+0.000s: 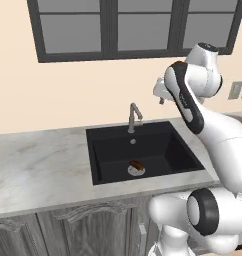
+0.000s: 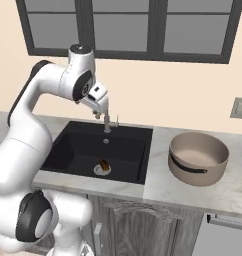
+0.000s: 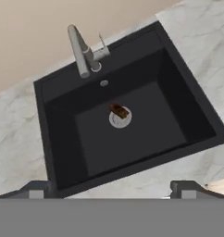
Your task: Dump the sweet potato from the pot into the sink. Then turn on the water and wash the sweet potato. Then turn off the water and put the sweet potato back in the pot.
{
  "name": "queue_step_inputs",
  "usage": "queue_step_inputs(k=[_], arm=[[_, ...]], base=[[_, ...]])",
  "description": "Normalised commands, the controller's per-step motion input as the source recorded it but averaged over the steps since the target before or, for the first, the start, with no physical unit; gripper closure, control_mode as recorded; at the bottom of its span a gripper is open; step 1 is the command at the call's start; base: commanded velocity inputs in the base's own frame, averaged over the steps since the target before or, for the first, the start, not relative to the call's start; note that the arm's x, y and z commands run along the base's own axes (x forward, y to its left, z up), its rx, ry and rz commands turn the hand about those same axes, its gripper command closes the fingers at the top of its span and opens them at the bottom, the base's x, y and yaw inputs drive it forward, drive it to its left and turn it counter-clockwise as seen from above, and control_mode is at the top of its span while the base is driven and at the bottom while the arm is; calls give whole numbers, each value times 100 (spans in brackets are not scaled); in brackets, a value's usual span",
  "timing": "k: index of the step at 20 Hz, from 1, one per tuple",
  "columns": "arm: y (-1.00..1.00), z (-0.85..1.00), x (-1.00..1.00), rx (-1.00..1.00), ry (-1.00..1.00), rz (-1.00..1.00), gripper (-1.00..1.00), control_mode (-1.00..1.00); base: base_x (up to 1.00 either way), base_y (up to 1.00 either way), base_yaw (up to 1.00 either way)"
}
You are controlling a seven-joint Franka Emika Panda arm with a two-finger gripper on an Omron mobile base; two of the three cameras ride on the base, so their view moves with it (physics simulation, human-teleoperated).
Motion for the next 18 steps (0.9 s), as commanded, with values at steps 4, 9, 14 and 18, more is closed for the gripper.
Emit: queue_step_inputs(k=[4,9,14,18], arm=[[8,-74,0,-13,17,0,-100,-100],[11,-80,-3,-11,3,2,-100,-100],[3,-93,0,-7,0,4,-100,-100],[9,-87,2,-7,0,8,-100,-100]], base=[[0,0,0],[0,0,0],[0,0,0],[0,0,0]])
